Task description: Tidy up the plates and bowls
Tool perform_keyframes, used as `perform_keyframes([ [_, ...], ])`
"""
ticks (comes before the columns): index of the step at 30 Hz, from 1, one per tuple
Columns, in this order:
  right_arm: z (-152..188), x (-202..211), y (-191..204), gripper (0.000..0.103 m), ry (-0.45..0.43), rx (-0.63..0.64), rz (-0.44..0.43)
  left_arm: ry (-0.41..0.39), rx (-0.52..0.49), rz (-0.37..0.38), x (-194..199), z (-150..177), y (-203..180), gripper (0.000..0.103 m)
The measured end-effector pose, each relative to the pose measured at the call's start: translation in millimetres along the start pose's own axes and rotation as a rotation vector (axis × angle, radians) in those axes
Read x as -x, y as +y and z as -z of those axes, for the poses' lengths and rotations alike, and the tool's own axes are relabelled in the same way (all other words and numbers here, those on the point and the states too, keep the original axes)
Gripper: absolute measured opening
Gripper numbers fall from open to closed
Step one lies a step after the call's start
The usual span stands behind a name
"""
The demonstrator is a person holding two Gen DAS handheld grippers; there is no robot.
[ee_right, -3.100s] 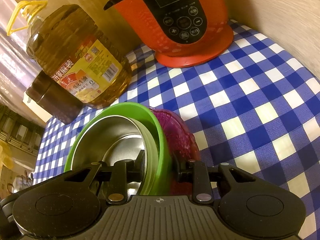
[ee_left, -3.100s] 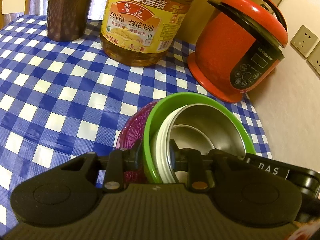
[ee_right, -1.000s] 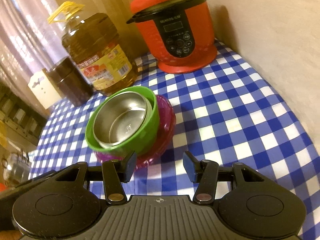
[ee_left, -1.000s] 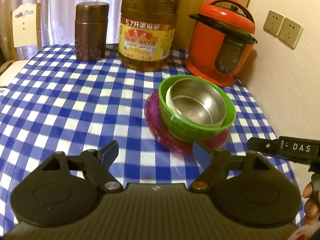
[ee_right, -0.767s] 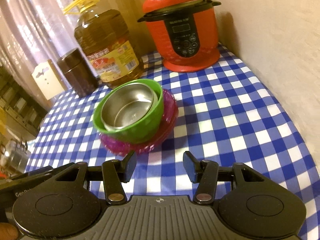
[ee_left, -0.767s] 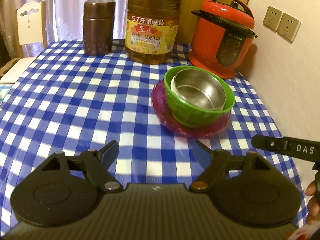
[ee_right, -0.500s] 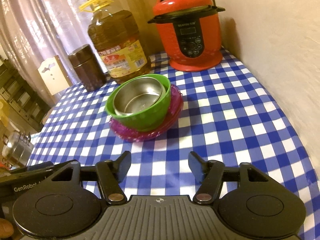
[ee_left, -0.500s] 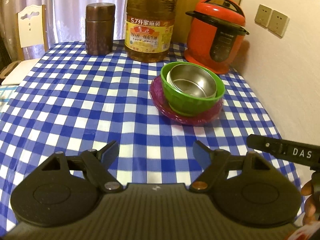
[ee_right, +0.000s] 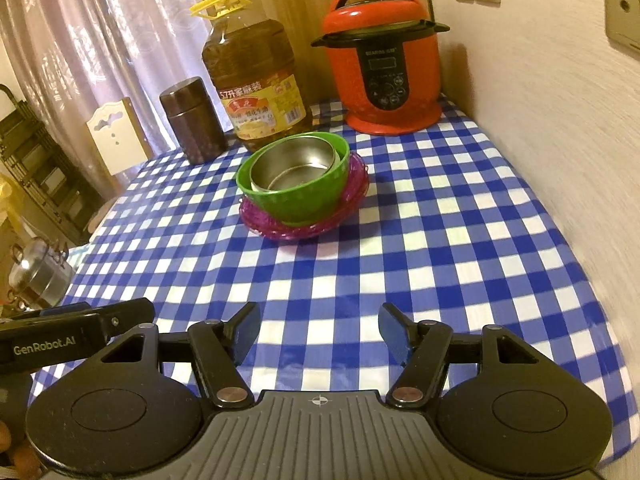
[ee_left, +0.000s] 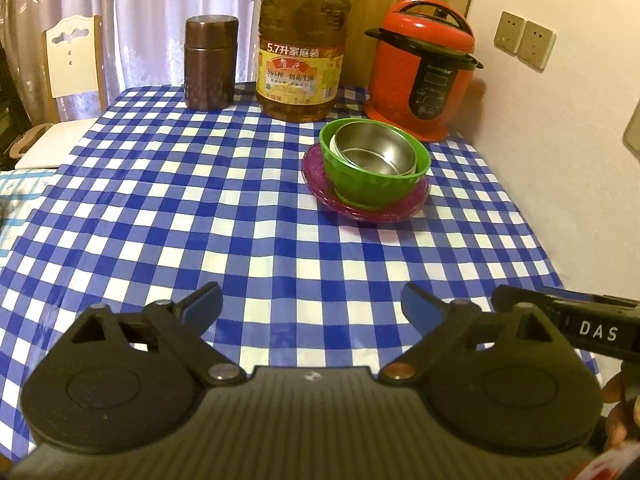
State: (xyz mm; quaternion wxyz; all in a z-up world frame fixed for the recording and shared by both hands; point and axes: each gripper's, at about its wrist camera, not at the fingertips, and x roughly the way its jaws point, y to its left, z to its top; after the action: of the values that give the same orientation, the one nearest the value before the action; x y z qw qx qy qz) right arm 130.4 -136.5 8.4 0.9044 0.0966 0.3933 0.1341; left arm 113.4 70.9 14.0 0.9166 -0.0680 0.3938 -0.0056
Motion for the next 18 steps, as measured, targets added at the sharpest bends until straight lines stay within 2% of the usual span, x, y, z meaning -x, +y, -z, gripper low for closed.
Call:
perform_keyframes([
  [18,24.2,39.0,15.6,0.065,-0.006,0.089,0.020,0.000,-0.020,-0.013,36.4,23.1,-4.4,0.097],
])
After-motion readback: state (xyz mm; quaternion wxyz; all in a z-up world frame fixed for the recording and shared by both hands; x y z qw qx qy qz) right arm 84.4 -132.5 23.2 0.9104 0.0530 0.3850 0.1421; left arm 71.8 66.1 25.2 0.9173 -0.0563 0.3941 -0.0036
